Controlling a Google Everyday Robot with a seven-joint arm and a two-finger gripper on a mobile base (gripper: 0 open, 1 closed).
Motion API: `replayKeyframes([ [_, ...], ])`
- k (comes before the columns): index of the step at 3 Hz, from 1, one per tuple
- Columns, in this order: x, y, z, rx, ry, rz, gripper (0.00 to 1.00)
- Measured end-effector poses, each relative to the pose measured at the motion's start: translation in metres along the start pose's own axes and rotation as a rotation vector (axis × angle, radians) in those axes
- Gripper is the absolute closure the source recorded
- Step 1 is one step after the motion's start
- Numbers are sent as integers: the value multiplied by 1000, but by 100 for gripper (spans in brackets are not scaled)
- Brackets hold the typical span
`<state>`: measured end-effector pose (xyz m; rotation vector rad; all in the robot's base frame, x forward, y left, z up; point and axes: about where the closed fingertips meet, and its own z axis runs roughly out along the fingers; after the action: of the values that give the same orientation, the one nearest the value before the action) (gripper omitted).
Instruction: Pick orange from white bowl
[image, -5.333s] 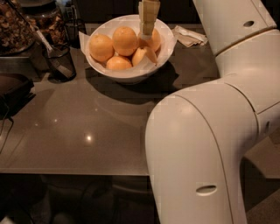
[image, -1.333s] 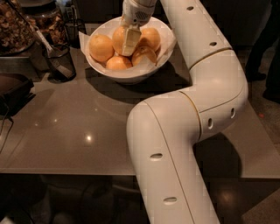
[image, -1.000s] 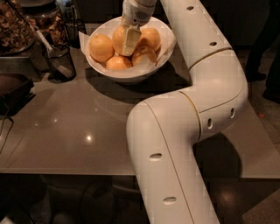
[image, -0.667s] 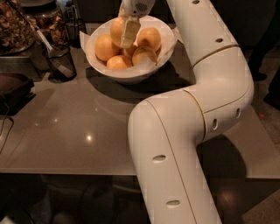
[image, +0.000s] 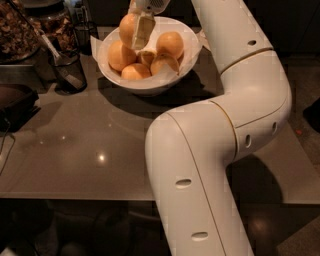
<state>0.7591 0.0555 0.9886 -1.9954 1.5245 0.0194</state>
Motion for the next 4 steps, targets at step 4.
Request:
replayKeyframes([
  [4, -19, 14, -27, 44, -85, 136, 100],
])
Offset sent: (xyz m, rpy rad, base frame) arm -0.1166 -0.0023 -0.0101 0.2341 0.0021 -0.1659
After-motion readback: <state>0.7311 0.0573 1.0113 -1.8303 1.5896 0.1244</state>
